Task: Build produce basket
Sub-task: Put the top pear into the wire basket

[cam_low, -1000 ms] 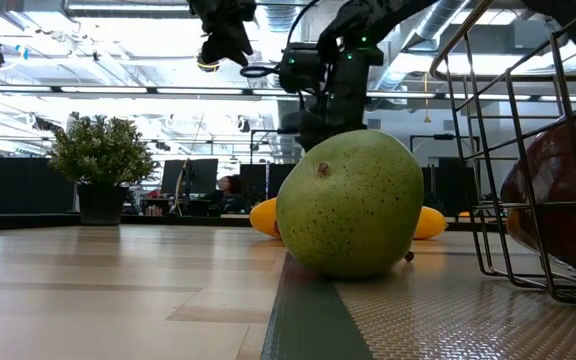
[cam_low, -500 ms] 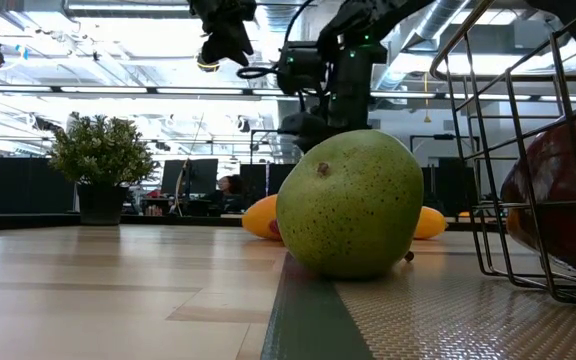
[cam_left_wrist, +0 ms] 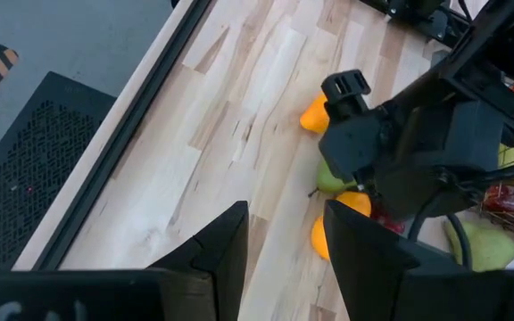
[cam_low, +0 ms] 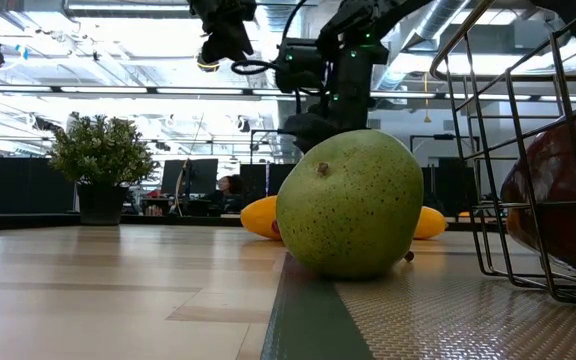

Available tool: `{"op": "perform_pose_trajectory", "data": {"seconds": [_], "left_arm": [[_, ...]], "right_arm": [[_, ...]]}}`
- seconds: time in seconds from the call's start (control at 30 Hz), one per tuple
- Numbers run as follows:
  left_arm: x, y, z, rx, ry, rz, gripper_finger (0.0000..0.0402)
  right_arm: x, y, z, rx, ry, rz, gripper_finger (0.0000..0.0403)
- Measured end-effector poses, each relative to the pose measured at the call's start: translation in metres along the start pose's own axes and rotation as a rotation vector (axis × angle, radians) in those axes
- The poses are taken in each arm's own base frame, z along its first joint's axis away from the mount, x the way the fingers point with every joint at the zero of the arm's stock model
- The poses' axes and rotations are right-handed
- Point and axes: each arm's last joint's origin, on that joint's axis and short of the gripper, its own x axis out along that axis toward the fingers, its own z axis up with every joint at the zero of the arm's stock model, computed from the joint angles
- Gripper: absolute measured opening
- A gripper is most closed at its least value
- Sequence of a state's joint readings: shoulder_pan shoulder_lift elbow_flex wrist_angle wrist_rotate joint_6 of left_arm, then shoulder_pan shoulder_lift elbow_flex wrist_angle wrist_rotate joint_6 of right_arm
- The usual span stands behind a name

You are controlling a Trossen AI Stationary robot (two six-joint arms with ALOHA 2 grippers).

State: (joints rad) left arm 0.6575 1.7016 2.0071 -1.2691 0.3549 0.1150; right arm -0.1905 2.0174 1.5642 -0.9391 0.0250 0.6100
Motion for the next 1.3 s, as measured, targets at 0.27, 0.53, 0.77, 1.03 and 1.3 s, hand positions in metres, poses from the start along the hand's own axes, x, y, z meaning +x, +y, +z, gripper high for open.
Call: {"op": "perform_pose_trajectory", "data": {"seconds": [0.27,0.53,0.77,1.03,1.3], "left_arm": [[0.0,0.0,0.0,0.0,0.0,0.0,0.0135],[0.0,0.0,0.0,-0.001,0.003,0.0,0.0135],[0.0,0.0,0.001,0.003,-0.007,0.002,0.0135],[0.0,0.0,0.001,0.004,-0.007,0.003,0.0135],[0.0,0.0,0.001,0.01,-0.006,0.004,0.0135]], "right_arm": [[0.0,-0.003,-0.004,0.016,0.042,-0.03,0.0378],[0.015,0.002,-0.022,0.102,0.077,-0.054,0.0378],[0.021,-0.002,-0.027,0.141,0.09,-0.069,0.0377],[0.024,0.002,-0.031,0.146,0.086,-0.067,0.0321],[0.013,0.004,-0.025,0.116,0.092,-0.07,0.0288]]}}
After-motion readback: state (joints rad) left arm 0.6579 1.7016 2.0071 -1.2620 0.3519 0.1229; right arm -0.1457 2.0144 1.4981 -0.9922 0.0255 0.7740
